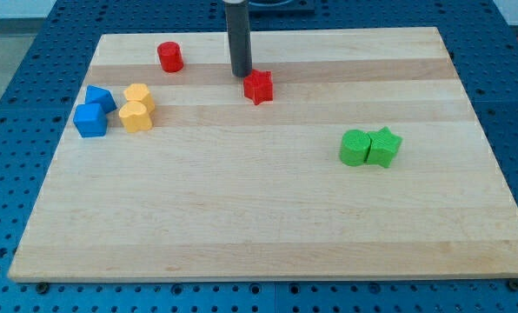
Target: Push the red circle towards the red star
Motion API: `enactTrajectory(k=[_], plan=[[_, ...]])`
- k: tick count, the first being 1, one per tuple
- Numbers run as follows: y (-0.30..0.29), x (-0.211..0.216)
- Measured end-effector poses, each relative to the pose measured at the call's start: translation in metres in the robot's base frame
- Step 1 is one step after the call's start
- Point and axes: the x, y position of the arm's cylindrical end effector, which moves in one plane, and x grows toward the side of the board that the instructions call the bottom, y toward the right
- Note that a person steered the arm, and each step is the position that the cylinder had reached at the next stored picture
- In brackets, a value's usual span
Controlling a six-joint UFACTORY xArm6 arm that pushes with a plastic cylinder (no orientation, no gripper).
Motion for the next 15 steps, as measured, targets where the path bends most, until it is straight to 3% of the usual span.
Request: enactTrajectory(k=[3, 5, 6, 9, 12, 15], plan=[[-0.083, -0.075], [-0.16, -0.073], [-0.167, -0.059], [-0.151, -0.037], [-0.087, -0.034], [-0.053, -0.003]])
